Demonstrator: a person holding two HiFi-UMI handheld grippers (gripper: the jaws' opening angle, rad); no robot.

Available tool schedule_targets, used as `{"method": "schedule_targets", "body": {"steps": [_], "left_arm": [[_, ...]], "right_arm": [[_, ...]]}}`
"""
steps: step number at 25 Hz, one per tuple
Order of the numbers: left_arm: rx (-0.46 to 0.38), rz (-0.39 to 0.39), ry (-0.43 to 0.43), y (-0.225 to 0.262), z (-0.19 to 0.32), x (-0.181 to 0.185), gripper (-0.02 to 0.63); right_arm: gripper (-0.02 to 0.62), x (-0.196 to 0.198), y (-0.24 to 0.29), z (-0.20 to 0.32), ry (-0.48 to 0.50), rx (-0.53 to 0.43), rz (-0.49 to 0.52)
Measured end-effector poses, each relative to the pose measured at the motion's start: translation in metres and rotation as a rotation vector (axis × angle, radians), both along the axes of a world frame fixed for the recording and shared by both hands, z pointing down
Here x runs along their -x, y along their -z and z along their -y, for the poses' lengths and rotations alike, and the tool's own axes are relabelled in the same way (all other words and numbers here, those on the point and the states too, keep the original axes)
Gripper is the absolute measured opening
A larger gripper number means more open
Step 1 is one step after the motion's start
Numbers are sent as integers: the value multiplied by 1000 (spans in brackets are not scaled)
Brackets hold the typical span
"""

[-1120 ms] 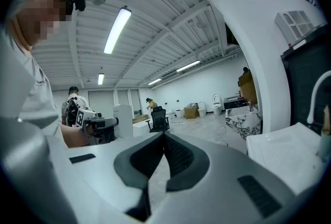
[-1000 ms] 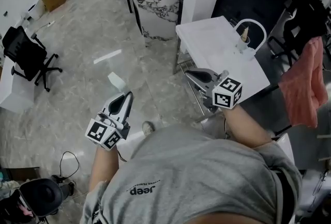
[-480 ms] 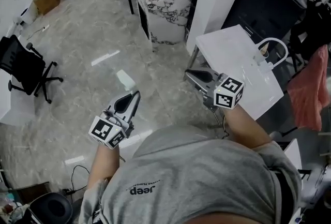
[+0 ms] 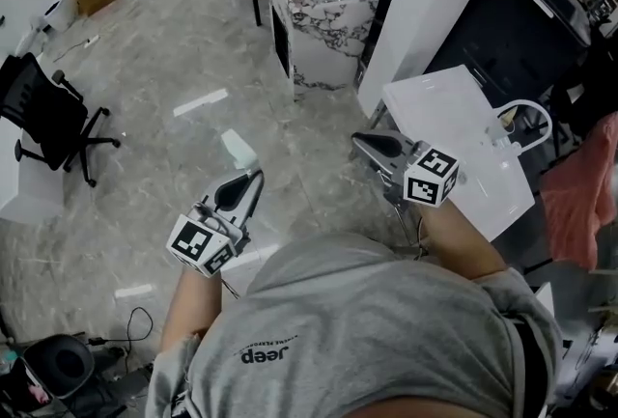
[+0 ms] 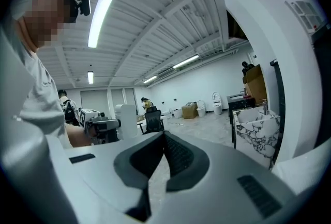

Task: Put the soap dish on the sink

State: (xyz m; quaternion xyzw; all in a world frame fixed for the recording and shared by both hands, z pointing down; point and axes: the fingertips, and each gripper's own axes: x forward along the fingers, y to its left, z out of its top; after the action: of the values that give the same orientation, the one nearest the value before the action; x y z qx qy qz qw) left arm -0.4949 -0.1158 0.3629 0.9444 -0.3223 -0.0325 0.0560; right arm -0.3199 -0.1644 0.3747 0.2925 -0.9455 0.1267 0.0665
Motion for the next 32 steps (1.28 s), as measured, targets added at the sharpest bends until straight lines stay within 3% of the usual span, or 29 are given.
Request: {"method": "schedule_targets", "body": {"steps": [5,10,14,19,25,32], "left_arm": [[0,15,46,-2,18,-18,17],[3,20,161,0,39,-58,17],[30,-7,244,2,48,-99,17],[64,-53,312,2,59,-113,17],[53,55,294,-4,68,-97,17],[42,145,155,3,100,-109,17]], "right_arm": [[58,-19,-6,24,39,9,12],[58,-55,-8,55,154,7,20],[58,-91,-6,73,238,7,16],[58,-108,-8,93,274,5,16],[58,-107,-15,97,224,3,33],[58,-127,-16,103,102,4,43]]}}
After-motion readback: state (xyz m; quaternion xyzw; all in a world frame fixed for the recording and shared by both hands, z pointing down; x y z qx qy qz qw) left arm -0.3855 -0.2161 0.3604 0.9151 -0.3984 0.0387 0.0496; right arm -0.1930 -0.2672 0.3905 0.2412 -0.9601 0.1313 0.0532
